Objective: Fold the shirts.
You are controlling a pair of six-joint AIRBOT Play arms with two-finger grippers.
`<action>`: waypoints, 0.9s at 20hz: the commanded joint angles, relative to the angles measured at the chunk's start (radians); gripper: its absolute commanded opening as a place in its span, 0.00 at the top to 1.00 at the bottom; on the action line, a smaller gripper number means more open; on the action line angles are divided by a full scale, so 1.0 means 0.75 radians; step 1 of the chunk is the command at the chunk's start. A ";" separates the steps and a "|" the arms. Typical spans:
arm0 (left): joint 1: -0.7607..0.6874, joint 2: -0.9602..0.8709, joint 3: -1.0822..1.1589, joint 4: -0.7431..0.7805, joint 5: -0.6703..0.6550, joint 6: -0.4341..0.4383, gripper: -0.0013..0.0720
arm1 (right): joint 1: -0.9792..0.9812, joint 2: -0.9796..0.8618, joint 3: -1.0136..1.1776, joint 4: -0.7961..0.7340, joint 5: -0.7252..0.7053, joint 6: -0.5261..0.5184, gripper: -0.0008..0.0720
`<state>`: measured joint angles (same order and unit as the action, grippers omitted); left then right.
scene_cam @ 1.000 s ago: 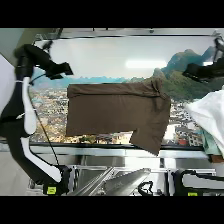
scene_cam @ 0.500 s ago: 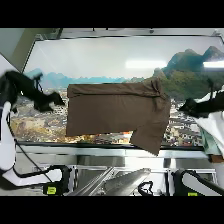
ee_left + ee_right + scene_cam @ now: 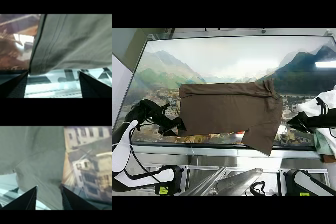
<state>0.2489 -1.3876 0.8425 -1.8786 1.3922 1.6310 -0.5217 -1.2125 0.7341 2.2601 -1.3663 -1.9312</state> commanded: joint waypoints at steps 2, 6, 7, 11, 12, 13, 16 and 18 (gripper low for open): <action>0.002 -0.065 0.031 -0.023 -0.021 0.005 0.02 | -0.034 0.001 -0.017 0.009 -0.009 -0.013 0.49; 0.001 -0.131 0.057 -0.140 -0.021 0.070 0.45 | -0.034 -0.024 -0.073 0.004 0.042 -0.010 0.49; 0.001 -0.146 0.090 -0.148 -0.018 0.070 0.57 | -0.033 -0.047 -0.086 0.005 0.042 -0.010 0.49; 0.000 -0.149 0.195 -0.147 0.017 0.070 0.96 | -0.004 -0.161 -0.130 0.004 0.096 -0.010 0.30; 0.000 -0.149 0.202 -0.147 0.030 0.070 0.96 | 0.023 -0.195 -0.135 0.005 0.115 -0.013 0.29; 0.000 -0.149 0.200 -0.146 0.035 0.070 0.96 | 0.058 -0.225 -0.136 0.005 0.122 -0.014 0.31; -0.002 -0.148 0.167 -0.140 0.041 0.070 0.96 | 0.200 -0.304 -0.136 0.013 0.133 -0.014 0.31; -0.002 -0.148 0.164 -0.139 0.047 0.070 0.96 | 0.296 -0.316 -0.136 0.023 0.160 -0.015 0.31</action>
<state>0.2485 -1.4979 0.9691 -1.9835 1.4170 1.6817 -0.3870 -1.4155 0.6361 2.2890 -1.2987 -1.9392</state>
